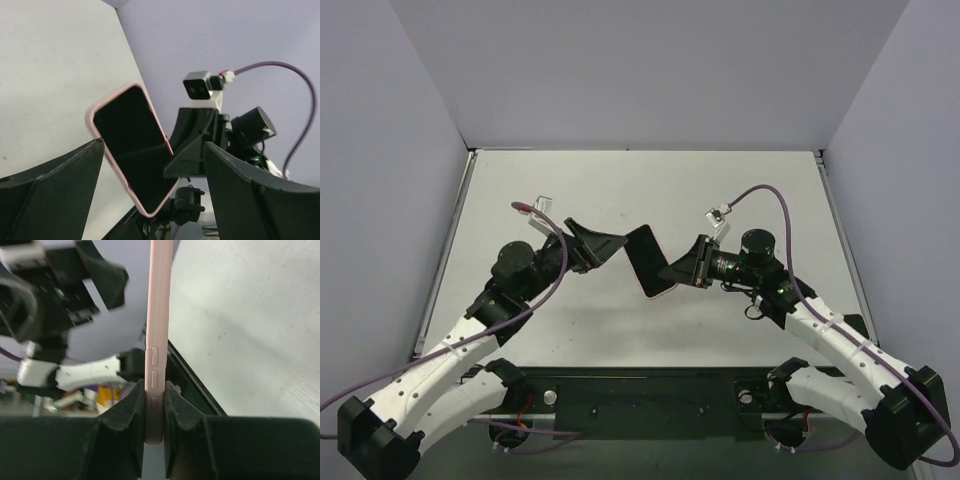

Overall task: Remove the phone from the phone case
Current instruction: Adjust the phone.

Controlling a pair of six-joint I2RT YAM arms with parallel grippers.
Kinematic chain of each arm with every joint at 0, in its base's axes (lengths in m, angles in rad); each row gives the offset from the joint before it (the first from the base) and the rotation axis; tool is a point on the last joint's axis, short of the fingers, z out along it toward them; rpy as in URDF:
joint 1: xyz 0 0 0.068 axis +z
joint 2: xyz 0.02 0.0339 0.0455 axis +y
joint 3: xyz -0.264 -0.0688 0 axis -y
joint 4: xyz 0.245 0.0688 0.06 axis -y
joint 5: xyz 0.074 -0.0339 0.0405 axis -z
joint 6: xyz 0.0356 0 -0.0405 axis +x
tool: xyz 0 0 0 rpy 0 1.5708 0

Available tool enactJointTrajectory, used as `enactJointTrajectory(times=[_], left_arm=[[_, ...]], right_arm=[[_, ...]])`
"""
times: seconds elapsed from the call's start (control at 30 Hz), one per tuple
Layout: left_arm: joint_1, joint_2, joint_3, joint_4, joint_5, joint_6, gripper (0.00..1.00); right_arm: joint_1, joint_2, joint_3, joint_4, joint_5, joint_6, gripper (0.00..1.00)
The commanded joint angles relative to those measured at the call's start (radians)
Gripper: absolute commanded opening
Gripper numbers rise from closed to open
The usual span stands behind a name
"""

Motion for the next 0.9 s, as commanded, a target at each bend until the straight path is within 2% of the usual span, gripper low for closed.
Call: enactJointTrajectory(times=[0.0,0.03,0.17,0.23,0.3,0.4,0.53,0.67,0.83,0.87], left_arm=[[0.016,-0.051,0.215,-0.388,-0.08,0.337,0.92],[0.027,-0.042,0.24,-0.419,-0.065,0.366,0.93],[0.07,0.083,0.383,-0.511,0.296,0.515,0.93],[0.069,0.127,0.388,-0.522,0.49,0.552,0.93],[0.069,0.107,0.337,-0.443,0.593,0.543,0.93],[0.069,0.015,0.253,-0.261,0.63,0.479,0.95],[0.069,-0.013,0.167,-0.104,0.763,0.39,0.95],[0.067,0.025,0.168,-0.208,0.796,0.443,0.95],[0.058,0.12,0.176,-0.194,0.894,0.428,0.94],[0.056,0.133,0.18,-0.186,0.902,0.425,0.91]], right_arm=[[0.115,-0.079,0.264,-0.645,-0.009,-0.606,0.0],[0.128,-0.073,0.283,-0.681,-0.03,-0.636,0.0],[0.188,-0.056,0.345,-0.705,-0.129,-0.687,0.0],[0.2,-0.051,0.368,-0.711,-0.155,-0.702,0.0],[0.2,-0.045,0.388,-0.73,-0.181,-0.72,0.0],[0.2,-0.054,0.403,-0.772,-0.215,-0.756,0.0],[0.198,-0.067,0.383,-0.772,-0.254,-0.754,0.0],[0.2,-0.083,0.372,-0.774,-0.273,-0.756,0.0],[0.198,-0.085,0.395,-0.769,-0.272,-0.76,0.0],[0.2,-0.082,0.4,-0.77,-0.268,-0.76,0.0]])
